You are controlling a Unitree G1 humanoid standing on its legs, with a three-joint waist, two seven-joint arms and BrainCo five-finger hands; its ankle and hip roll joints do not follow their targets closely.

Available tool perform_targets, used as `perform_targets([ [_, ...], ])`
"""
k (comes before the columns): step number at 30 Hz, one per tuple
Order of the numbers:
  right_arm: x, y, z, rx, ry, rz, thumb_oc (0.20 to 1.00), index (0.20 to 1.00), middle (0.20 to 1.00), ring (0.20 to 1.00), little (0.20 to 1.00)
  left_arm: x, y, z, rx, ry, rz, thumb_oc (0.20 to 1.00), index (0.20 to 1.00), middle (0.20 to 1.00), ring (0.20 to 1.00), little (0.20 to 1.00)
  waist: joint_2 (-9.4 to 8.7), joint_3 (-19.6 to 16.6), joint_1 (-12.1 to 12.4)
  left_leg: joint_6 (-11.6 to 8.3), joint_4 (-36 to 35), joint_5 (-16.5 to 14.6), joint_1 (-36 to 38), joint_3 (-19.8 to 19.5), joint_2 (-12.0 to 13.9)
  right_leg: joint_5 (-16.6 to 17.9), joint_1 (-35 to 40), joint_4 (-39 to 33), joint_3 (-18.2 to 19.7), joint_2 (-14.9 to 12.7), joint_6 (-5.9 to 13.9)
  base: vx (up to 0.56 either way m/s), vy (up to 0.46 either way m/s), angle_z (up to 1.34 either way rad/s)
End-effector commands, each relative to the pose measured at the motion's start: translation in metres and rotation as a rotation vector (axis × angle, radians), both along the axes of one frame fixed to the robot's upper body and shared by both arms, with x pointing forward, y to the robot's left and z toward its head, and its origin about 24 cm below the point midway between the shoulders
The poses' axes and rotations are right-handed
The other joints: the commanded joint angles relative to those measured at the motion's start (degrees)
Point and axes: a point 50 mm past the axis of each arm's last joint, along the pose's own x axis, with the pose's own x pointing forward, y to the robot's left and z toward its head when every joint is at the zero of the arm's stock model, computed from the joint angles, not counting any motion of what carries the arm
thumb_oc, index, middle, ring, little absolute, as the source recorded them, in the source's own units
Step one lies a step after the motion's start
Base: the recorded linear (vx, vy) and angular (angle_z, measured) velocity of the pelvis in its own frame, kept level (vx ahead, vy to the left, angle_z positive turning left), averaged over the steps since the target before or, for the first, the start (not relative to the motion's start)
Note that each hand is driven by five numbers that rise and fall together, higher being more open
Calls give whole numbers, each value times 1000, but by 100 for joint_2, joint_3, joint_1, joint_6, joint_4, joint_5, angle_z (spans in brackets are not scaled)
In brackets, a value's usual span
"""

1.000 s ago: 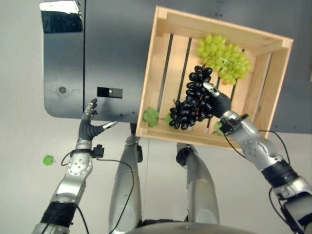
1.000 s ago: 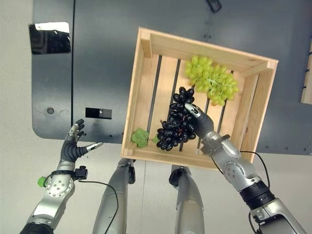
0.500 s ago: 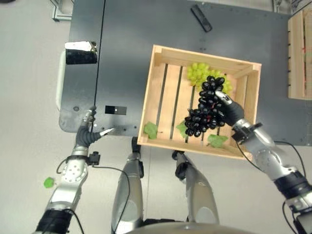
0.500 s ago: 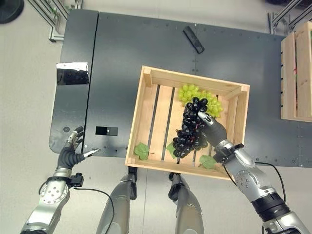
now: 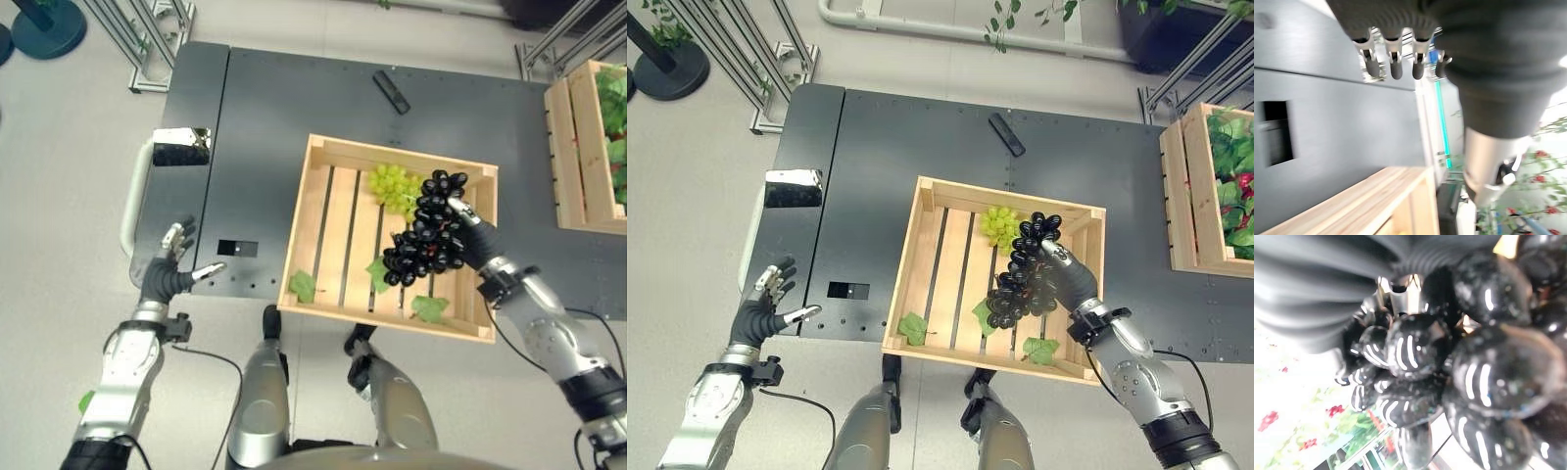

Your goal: Pick up the fruits from the basket on one side to the basket on the other side

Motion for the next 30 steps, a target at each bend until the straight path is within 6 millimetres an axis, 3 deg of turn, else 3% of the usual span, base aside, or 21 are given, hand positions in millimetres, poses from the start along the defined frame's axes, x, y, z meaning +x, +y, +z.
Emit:
perform_targets([
  [1,-3,8,23,-11,-125,67,200,200,200,200,200,-6,0,11,0,-38,-82,1000,1000,1000,1000,1000,-150,-897,111,-175,-170,255,-78,-107,-70,219,380,-13,-270,-530,1068,44,2,3],
  [6,-1,10,22,-40,-113,81,200,200,200,200,200,-6,-6,10,-64,-9,-158,1000,1000,1000,1000,1000,-133,-1174,126,-167,-272,258,72,-94,-95,215,543,-109,-295,-490,1072,34,12,3],
  [10,5,18,21,-70,-96,120,200,200,200,200,200,-6,-10,26,9,-16,-245,1000,1000,1000,1000,1000,-120,-1463,114,-166,-404,259,293,-54,-83,177,709,-156,-308,-448,1060,55,8,2],
  [15,10,27,22,-109,-86,159,200,200,200,200,200,-3,-10,32,47,30,-294,1000,1000,1000,1000,1000,-104,-1618,98,-154,-475,253,419,-15,-98,195,799,-202,-294,-448,1072,46,9,1],
  [16,15,32,24,-113,-83,171,200,200,200,200,200,0,-10,43,60,23,-332,1000,1000,1000,1000,1000,-94,-1688,94,-146,-482,235,480,6,-104,191,849,-211,-289,-451,1078,32,10,0],
  [19,18,39,29,-128,-91,196,200,200,200,200,200,5,-9,49,50,31,-350,1000,1000,1000,1000,1000,-92,-1730,67,-140,-489,219,540,34,-101,194,883,-220,-278,-453,1083,51,15,-2],
  [26,25,51,54,-202,-145,272,200,200,200,200,200,18,-8,94,131,43,-455,1000,1000,1000,1000,1000,-72,-1902,21,-136,-443,161,686,77,-126,232,1009,-252,-218,-455,1125,33,10,-1],
  [30,29,57,58,-253,-141,293,200,200,200,200,200,27,-8,110,197,96,-483,1000,1000,1000,1000,1000,-67,-1944,1,-143,-441,162,732,100,-124,253,1039,-261,-200,-450,1147,16,5,-4],
])
